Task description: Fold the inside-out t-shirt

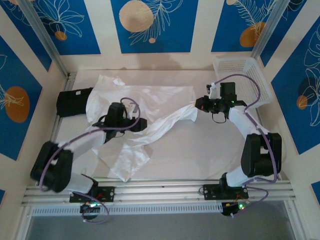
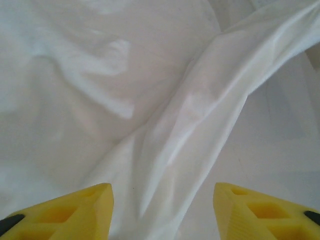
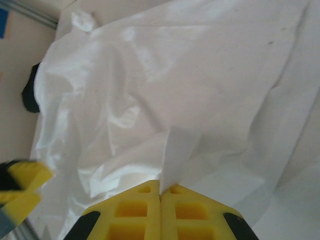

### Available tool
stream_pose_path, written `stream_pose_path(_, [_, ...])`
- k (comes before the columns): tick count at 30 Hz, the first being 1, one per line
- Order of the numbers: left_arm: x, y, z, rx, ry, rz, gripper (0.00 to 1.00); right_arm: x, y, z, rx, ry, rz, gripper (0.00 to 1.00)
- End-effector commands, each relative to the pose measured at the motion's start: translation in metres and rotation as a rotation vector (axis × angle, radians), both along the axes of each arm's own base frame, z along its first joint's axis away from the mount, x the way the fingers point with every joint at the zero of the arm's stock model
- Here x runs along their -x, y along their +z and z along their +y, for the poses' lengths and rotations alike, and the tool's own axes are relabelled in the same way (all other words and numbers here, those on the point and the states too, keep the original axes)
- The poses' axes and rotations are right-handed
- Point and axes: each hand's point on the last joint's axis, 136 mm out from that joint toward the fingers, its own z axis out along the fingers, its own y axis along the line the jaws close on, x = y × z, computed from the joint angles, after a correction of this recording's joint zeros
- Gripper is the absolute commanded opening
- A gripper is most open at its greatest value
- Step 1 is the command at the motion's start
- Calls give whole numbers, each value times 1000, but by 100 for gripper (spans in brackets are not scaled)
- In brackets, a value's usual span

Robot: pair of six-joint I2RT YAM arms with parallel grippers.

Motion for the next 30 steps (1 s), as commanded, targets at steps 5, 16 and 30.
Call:
stream_pose_path(5, [117, -56, 66, -324, 184, 243, 55, -20, -6, 0, 18, -35, 10, 0])
stream_pose_path(16, [220, -80, 94, -544, 254, 469, 58, -11, 1, 8, 0, 1, -19, 0])
stream_pose_path(30, [223, -112, 73, -623, 120, 496, 57, -6, 7, 6, 2, 2, -39, 0])
